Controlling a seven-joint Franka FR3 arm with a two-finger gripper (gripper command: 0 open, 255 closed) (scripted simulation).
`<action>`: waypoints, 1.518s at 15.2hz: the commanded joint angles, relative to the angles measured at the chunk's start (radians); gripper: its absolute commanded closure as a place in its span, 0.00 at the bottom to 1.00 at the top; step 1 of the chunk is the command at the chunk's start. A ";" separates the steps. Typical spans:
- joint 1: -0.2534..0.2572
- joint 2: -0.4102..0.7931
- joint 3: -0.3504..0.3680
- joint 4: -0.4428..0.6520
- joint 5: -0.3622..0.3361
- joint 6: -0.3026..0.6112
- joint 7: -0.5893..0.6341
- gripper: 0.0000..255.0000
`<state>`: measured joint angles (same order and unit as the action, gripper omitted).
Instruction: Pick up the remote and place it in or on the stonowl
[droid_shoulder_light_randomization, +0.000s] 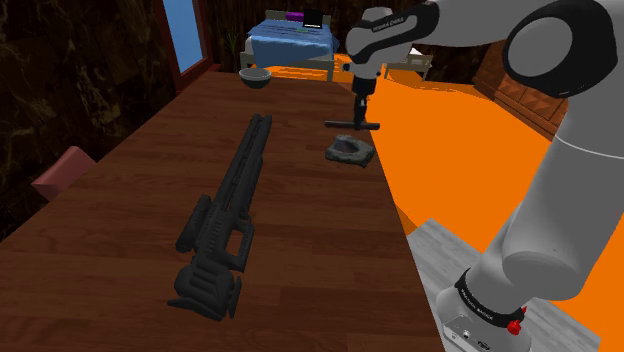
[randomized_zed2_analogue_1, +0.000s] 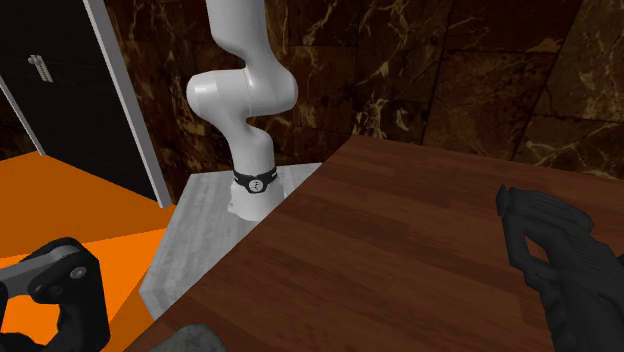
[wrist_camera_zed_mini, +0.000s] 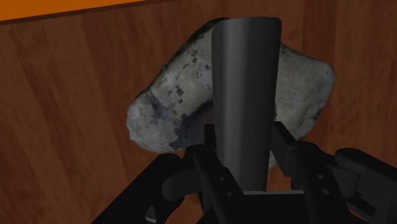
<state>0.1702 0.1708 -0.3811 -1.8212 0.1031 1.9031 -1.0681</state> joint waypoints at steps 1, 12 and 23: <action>-0.001 0.010 0.000 -0.014 0.005 0.024 -0.005 1.00; -0.002 0.020 0.002 -0.035 0.010 0.054 -0.009 0.00; -0.005 0.001 -0.003 0.069 -0.002 -0.068 0.000 0.00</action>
<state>0.1653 0.1714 -0.3845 -1.7577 0.1014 1.8417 -1.0697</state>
